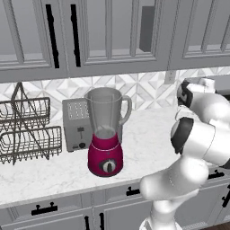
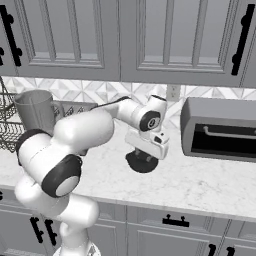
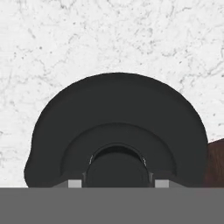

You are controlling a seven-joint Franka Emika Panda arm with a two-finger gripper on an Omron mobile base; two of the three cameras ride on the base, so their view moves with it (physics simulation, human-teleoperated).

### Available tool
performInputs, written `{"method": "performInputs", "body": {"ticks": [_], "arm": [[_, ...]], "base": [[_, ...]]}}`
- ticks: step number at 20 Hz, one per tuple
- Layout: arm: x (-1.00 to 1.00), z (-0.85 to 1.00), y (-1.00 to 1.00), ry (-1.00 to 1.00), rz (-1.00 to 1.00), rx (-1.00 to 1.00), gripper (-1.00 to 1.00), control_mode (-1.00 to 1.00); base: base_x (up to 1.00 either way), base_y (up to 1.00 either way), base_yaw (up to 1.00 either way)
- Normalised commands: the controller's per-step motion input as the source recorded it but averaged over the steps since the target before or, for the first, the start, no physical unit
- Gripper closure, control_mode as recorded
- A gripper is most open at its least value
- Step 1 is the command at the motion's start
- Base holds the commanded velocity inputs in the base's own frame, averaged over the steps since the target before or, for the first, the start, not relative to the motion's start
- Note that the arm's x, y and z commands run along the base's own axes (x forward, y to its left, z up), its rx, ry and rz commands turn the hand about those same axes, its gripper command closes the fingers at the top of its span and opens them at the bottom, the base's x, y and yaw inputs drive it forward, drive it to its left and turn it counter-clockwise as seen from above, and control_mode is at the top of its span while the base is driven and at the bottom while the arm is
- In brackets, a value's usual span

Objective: Close the lid blender by securely placing the lid on top.

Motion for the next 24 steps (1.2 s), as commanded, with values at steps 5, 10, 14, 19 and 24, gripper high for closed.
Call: {"method": "performInputs", "body": {"ticks": [5, 10, 14, 19, 24], "arm": [[-0.35, 0.68, 0.49, -0.13, -0.09, 0.01, 1.00, -1.00], [-0.26, 0.68, 0.78, -0.12, -0.06, 0.00, 1.00, -1.00], [-0.04, 0.75, 0.87, -0.17, -0.05, 0.00, 1.00, -1.00], [0.00, 0.87, 0.85, -0.17, -0.04, 0.00, 1.00, -1.00], [-0.06, 0.82, 0.88, -0.16, 0.00, 0.00, 1.00, -1.00]], "base": [[0.00, 0.00, 0.00], [0.00, 0.00, 0.00], [0.00, 0.00, 0.00], [0.00, 0.00, 0.00], [0.00, 0.00, 0.00]]}}
